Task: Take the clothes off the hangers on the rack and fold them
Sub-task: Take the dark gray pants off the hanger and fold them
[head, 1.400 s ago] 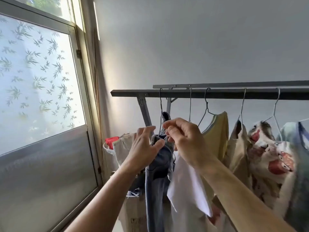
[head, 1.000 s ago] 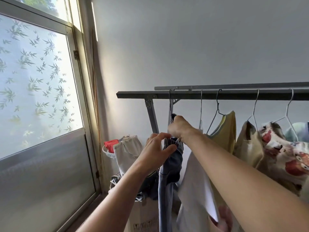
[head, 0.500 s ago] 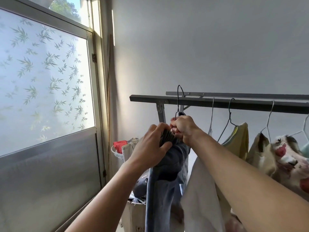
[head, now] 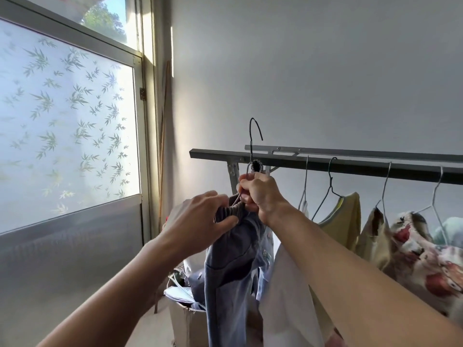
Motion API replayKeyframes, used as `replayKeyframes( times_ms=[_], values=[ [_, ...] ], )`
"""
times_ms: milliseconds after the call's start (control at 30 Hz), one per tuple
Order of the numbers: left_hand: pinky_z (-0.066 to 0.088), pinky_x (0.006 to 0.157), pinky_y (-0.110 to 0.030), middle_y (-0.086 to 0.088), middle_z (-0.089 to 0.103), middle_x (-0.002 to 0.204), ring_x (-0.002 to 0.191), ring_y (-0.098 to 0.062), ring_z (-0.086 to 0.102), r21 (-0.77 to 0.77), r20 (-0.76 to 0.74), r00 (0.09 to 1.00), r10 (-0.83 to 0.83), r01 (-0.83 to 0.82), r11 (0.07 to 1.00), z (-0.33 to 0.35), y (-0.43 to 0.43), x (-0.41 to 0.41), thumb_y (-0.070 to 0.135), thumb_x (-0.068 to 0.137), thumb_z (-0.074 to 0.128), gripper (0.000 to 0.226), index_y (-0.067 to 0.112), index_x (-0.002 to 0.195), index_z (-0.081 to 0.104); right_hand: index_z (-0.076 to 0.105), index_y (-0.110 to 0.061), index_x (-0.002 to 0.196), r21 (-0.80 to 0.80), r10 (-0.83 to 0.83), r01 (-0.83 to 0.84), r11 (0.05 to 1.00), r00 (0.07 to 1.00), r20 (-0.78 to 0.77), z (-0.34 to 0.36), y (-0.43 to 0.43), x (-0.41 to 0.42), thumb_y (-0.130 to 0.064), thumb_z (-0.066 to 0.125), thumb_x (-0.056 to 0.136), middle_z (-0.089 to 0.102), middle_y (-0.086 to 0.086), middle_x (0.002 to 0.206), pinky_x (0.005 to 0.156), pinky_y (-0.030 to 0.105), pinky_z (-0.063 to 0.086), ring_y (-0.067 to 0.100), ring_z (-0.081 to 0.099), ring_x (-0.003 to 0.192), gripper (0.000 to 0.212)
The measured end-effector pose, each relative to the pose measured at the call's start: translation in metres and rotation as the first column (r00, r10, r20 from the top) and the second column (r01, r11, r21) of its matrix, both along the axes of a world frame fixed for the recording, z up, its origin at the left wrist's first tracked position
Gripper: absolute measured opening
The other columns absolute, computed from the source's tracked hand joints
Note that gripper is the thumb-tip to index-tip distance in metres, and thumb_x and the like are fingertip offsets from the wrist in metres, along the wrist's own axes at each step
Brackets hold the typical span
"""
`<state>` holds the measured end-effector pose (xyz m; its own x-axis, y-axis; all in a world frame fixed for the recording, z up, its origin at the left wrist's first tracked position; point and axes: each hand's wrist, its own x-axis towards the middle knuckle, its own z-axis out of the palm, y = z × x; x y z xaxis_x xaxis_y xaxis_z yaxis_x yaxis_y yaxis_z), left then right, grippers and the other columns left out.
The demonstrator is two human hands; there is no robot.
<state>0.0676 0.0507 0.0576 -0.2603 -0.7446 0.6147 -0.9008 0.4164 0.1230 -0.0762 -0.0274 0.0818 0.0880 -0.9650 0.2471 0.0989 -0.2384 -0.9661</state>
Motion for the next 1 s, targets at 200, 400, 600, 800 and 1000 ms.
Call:
replayKeyframes(
  times_ms=[200, 400, 600, 800, 1000],
  values=[
    [0.054, 0.063, -0.035, 0.012, 0.051, 0.081, 0.066, -0.007, 0.055, -0.018, -0.038, 0.999, -0.014, 0.014, 1.000, -0.022, 0.029, 0.007, 0.052, 0.089, 0.059, 0.022, 0.038, 0.081, 0.044, 0.052, -0.010, 0.084, 0.065, 0.021, -0.028, 0.997, 0.995, 0.094, -0.011, 0.008, -0.005, 0.004, 0.042, 0.095, 0.052, 0.008, 0.067, 0.033, 0.013, 0.020, 0.007, 0.035, 0.034, 0.020],
    [0.040, 0.057, -0.020, 0.015, 0.052, 0.071, 0.059, -0.005, 0.049, -0.067, -0.196, 0.978, -0.073, 0.061, 0.996, -0.046, 0.057, 0.020, 0.042, 0.086, 0.064, 0.030, 0.035, 0.066, 0.043, 0.051, -0.007, 0.082, 0.155, -0.002, -0.029, 0.987, 0.980, 0.197, -0.021, 0.016, 0.000, 0.008, 0.041, 0.093, 0.049, 0.009, 0.063, 0.031, 0.013, 0.021, 0.005, 0.032, 0.029, 0.021],
    [0.056, 0.061, -0.025, 0.016, 0.060, 0.083, 0.068, -0.005, 0.062, -0.029, -0.225, 0.971, -0.085, 0.080, 0.996, -0.056, 0.082, 0.032, 0.047, 0.082, 0.063, 0.018, 0.031, 0.074, 0.060, 0.049, -0.003, 0.076, 0.248, 0.003, -0.083, 0.965, 0.952, 0.305, -0.020, 0.022, 0.011, 0.011, 0.037, 0.093, 0.044, 0.008, 0.061, 0.027, 0.014, 0.017, 0.003, 0.030, 0.027, 0.025],
    [0.053, 0.061, -0.020, 0.016, 0.060, 0.079, 0.068, -0.003, 0.061, 0.071, -0.257, 0.966, -0.009, 0.028, 0.997, -0.072, 0.096, 0.039, 0.040, 0.083, 0.069, 0.025, 0.034, 0.068, 0.051, 0.042, -0.008, 0.072, 0.367, 0.135, -0.301, 0.880, 0.899, 0.416, -0.001, 0.022, 0.001, 0.001, 0.024, 0.099, 0.040, 0.001, 0.043, 0.023, 0.013, 0.019, 0.002, 0.027, 0.023, 0.034],
    [0.057, 0.053, -0.041, -0.003, 0.061, 0.069, 0.061, -0.026, 0.066, 0.107, -0.612, 0.783, 0.112, -0.058, 0.993, -0.072, 0.070, 0.038, 0.018, 0.086, 0.069, 0.026, 0.025, 0.070, 0.049, 0.047, -0.007, 0.073, 0.401, 0.330, -0.388, 0.830, 0.921, 0.208, 0.002, 0.041, 0.004, -0.008, 0.034, 0.100, 0.042, -0.003, 0.049, 0.022, 0.015, 0.021, 0.002, 0.031, 0.026, 0.030]
  ],
)
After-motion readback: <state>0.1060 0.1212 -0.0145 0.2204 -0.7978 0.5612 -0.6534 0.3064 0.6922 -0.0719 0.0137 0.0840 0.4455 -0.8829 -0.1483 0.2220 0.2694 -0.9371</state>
